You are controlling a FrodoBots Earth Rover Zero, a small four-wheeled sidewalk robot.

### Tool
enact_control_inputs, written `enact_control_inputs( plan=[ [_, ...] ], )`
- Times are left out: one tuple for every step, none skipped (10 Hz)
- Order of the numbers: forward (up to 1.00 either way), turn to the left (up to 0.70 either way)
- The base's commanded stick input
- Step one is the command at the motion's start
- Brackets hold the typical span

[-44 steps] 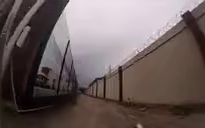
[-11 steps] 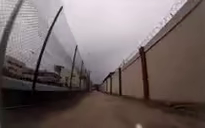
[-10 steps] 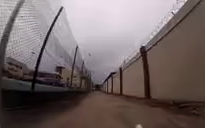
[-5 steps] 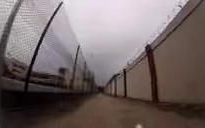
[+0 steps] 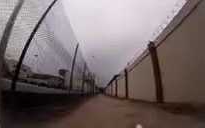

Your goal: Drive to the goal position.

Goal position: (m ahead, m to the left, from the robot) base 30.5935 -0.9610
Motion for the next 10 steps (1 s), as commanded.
enact_control_inputs(
  plan=[
    [0.84,0.03],
    [0.84,0.03],
    [0.84,0.03],
    [0.84,0.03],
    [0.84,0.03],
    [0.84,0.03],
    [0.84,0.03],
    [0.84,0.03],
    [0.84,0.03],
    [0.84,0.03]
  ],
)
